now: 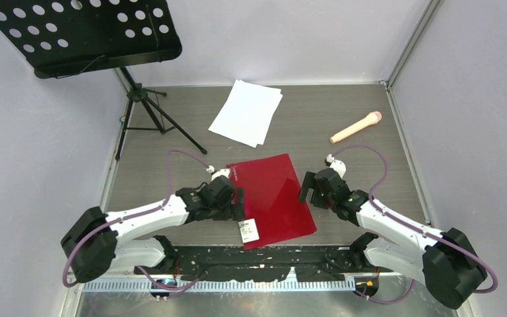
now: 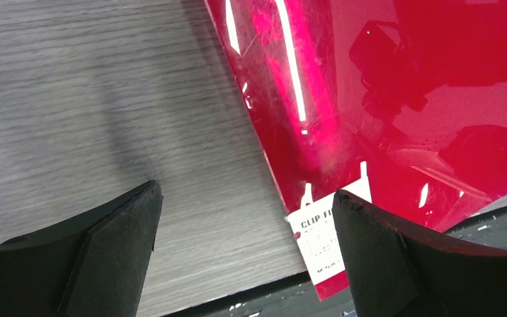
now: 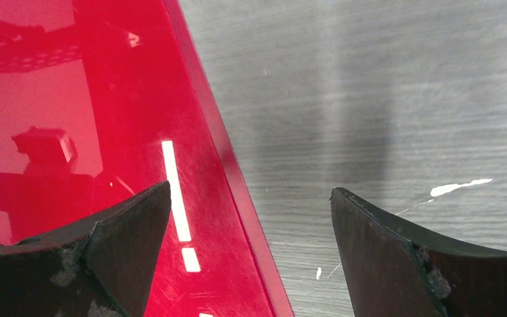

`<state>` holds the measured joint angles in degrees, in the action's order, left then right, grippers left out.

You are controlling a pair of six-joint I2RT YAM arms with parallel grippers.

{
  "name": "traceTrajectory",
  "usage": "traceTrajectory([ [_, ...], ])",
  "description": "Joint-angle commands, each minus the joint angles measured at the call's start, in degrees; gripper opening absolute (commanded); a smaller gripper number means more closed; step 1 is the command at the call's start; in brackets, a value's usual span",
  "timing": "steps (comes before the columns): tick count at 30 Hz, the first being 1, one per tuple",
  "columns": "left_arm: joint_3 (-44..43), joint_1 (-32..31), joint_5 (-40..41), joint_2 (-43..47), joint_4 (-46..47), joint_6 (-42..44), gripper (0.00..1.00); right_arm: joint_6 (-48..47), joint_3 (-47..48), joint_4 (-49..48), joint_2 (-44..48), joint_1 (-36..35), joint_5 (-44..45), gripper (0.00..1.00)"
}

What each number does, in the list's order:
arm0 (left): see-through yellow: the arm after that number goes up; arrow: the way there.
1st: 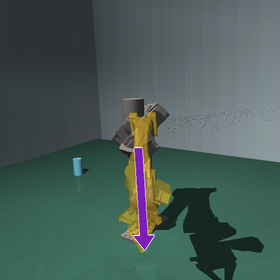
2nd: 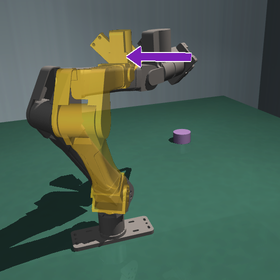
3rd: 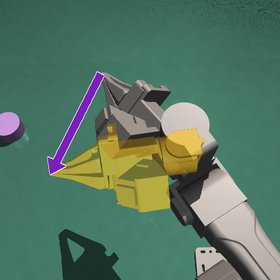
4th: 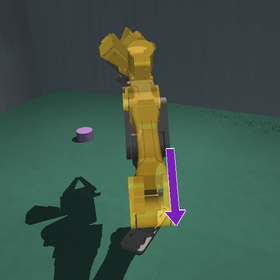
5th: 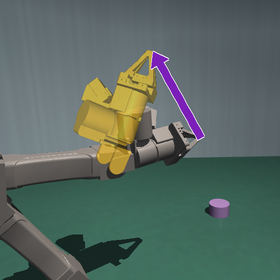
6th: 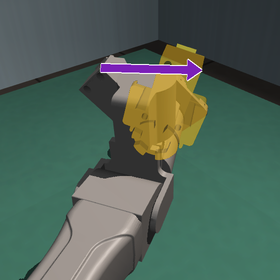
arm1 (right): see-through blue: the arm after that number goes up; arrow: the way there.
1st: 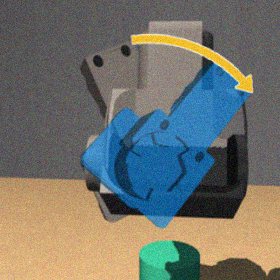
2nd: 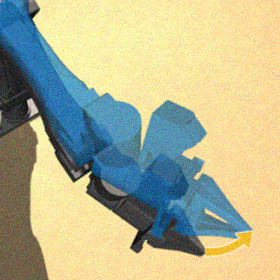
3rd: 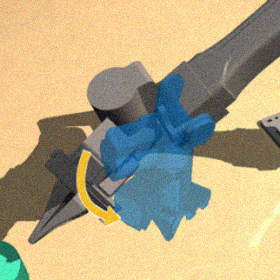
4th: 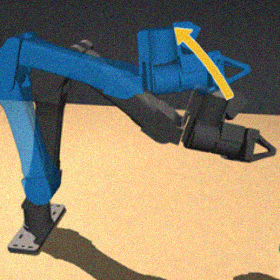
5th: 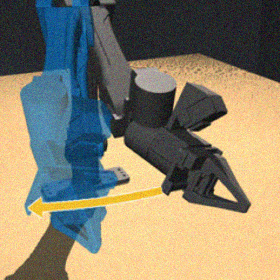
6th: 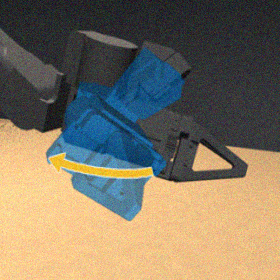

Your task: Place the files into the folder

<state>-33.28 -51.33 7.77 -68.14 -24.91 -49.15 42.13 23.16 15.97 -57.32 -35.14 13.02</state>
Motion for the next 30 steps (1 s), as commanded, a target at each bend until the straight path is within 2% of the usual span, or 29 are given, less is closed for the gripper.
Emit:
traceTrajectory([
  [1,-3.12,-0.22,-1.76,-4.42,7.78,-0.32,0.99,2.78,-1.76,-7.45,-1.07,-0.02,-4.4,0.95],
  [5,-8.0,2.78,-3.43,-10.33,9.5,3.75,0.99,4.08,-3.26,-12.23,-4.21,-0.09,-8.01,0.95],
  [9,-13.65,8.07,-9.78,-18.08,10.75,7.09,0.99,5.65,-3.76,-17.78,-8.2,-0.49,-10.62,0.95],
  [19,-35.69,13.11,-15.21,-32.52,3.04,16.97,0.99,9.37,-1.82,-20.66,-12.0,-5.26,-11.29,0.95],
  [20,-38.39,13.19,-15.37,-33.07,1.4,17.65,0.97,9.86,-1.77,-20.56,-12.01,-5.51,-10.74,0.95],
  [24,-36.83,12.9,-11.55,-29.33,-1.8,18.04,0.96,10.46,-1.38,-18.38,-11.33,-5.63,-7.91,0.95],
  [30,-26.37,13.04,1.16,-14.57,-7.65,16.41,0.99,9.5,-1.07,-16.38,-9.63,-5.65,-5.45,0.95],
])
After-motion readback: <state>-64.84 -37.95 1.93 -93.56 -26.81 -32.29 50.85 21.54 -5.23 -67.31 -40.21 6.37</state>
